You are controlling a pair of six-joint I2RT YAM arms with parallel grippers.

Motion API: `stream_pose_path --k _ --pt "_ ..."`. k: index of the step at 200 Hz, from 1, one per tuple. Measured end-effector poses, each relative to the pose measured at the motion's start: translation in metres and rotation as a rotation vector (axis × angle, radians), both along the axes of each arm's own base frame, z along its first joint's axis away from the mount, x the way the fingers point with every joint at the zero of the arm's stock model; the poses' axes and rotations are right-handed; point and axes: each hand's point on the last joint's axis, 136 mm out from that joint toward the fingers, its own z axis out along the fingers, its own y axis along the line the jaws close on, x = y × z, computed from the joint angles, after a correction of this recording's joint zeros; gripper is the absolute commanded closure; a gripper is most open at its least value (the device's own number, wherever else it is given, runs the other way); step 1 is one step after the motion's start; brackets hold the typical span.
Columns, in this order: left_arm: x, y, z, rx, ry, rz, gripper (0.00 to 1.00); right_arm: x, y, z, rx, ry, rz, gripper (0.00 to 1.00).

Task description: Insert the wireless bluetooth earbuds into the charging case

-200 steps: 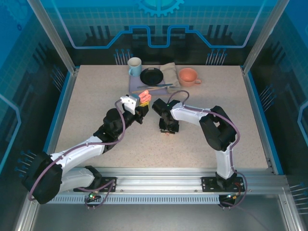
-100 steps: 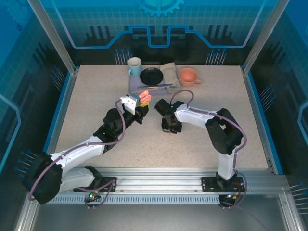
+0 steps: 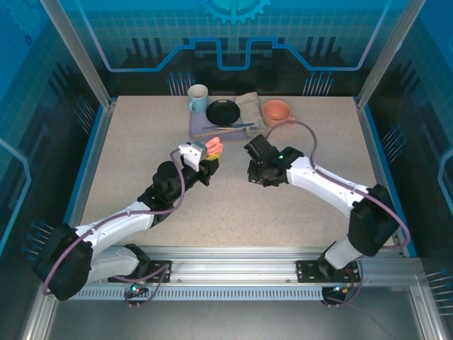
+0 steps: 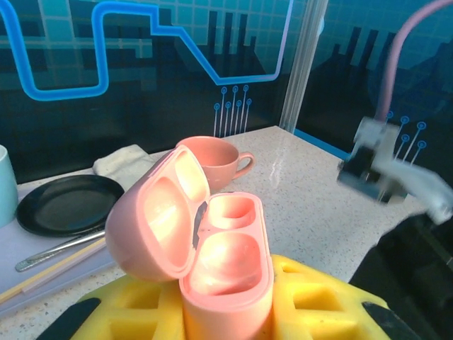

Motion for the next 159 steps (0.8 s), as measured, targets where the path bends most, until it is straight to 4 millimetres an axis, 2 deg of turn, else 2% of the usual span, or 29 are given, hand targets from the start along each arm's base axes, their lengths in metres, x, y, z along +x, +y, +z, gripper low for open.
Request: stream_pose_path --k 35,77,97,130,159 --pt "-0.005 -0.010 -0.004 -0.014 0.015 -0.062 1.00 0.004 -0.001 0.052 0.080 -0.132 0.013 0.78" --pt "-0.008 -0.023 -0.014 -0.015 0.036 -0.135 1.00 0.016 0.005 0.138 0.207 -0.360 0.042 0.77" --pt "-0.009 -0.029 -0.019 -0.014 0.051 -0.170 1.00 0.021 0.010 0.171 0.264 -0.454 0.057 0.77" --pt "-0.005 -0.043 -0.009 -0.031 0.043 -0.210 1.00 0.029 0.021 0.203 0.346 -0.565 0.088 0.76" --pt "-0.003 -0.056 0.010 -0.054 0.002 -0.240 1.00 0.033 0.035 0.219 0.416 -0.660 0.125 0.77"
